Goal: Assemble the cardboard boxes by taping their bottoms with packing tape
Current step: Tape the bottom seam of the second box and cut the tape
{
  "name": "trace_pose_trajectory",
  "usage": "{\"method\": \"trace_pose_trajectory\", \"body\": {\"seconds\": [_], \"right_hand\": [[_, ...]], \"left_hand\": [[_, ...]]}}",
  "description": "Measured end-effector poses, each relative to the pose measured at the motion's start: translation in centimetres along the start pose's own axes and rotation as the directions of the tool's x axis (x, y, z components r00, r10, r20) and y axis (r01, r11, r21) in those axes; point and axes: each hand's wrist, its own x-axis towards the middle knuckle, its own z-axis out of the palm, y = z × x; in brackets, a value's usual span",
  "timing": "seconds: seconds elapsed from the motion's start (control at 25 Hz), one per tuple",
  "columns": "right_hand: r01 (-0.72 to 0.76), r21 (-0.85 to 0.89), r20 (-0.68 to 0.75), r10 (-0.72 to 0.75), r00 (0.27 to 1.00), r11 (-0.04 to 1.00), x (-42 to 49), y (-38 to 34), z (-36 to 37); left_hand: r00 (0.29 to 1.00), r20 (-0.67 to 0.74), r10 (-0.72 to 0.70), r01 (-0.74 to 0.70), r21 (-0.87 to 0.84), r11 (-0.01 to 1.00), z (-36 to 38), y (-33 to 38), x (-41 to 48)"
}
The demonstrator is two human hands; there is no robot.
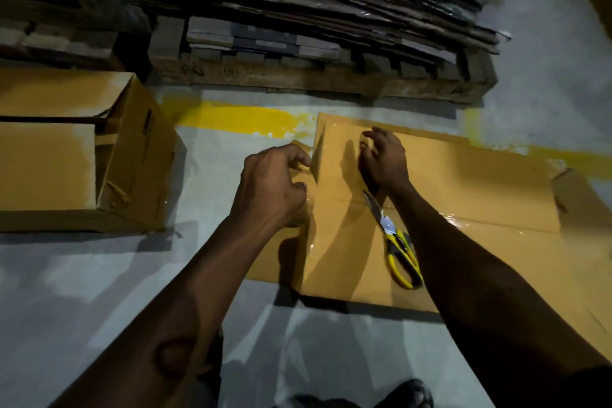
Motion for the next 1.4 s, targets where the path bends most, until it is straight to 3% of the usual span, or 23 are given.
{"method": "trace_pose_trajectory", "body": {"seconds": [0.12, 0.24, 0.4, 0.52, 0.64, 0.68, 0.8, 0.88, 1.0, 1.08, 1.16, 1.28, 1.4], "right_hand": [[-0.003, -0.244, 0.084, 0.024, 0.996, 0.970, -4.4, 2.5, -3.6], [-0.095, -0.429, 0.107, 0.156, 0.982, 0.898, -9.6, 6.6, -6.8], [-0.278, -0.483, 0.129, 0.382, 0.915, 0.830, -13.9, 13.4, -10.8], [-0.298, -0.499, 0.107, 0.399, 0.911, 0.814, -16.6, 16.8, -11.5], [-0.410, -0.431, 0.045, 0.473, 0.880, 0.804, -16.8, 16.0, -10.4], [-0.365, -0.434, 0.063, 0.432, 0.900, 0.824, -16.5, 15.1, -9.7], [-0.039, -0.461, 0.233, 0.163, 0.959, 0.886, -16.2, 13.5, -7.8], [0.009, -0.493, 0.240, 0.126, 0.963, 0.870, -16.2, 14.8, -7.8], [-0.239, -0.494, 0.068, 0.311, 0.948, 0.836, -16.0, 18.4, -9.5], [-0.486, -0.420, -0.057, 0.512, 0.857, 0.767, -16.4, 20.8, -11.6], [-0.640, -0.362, -0.111, 0.650, 0.751, 0.678, -17.0, 22.7, -13.5], [-0.733, -0.317, -0.103, 0.747, 0.657, 0.602, -17.2, 23.4, -15.0], [-0.736, -0.330, -0.114, 0.749, 0.652, 0.591, -17.3, 22.4, -15.4]], "left_hand": [[0.997, -0.008, 0.070, -0.070, -0.006, 0.997, 2.2, 3.6, -1.1], [0.994, 0.006, 0.107, -0.107, -0.022, 0.994, 5.0, 6.8, -2.5], [0.989, 0.065, 0.130, -0.127, -0.046, 0.991, 7.7, 8.7, -4.3], [0.993, 0.052, 0.108, -0.105, -0.065, 0.992, 8.8, 9.1, -5.0], [0.996, 0.021, 0.092, -0.089, -0.083, 0.993, 9.7, 9.3, -4.6], [0.996, 0.007, 0.091, -0.090, -0.082, 0.993, 10.0, 9.6, -4.5], [0.996, -0.017, 0.090, -0.091, -0.064, 0.994, 11.1, 10.7, -4.2], [0.996, 0.001, 0.093, -0.093, -0.036, 0.995, 12.1, 10.7, -4.1], [0.992, 0.026, 0.124, -0.124, 0.011, 0.992, 12.8, 10.1, -3.7], [0.992, 0.022, 0.124, -0.124, 0.033, 0.992, 12.8, 9.7, -3.5], [0.994, 0.013, 0.112, -0.112, 0.029, 0.993, 12.7, 9.3, -3.2], [0.994, 0.018, 0.105, -0.106, 0.022, 0.994, 12.2, 8.5, -3.0], [0.994, 0.012, 0.106, -0.106, 0.003, 0.994, 11.0, 8.1, -2.9]]}}
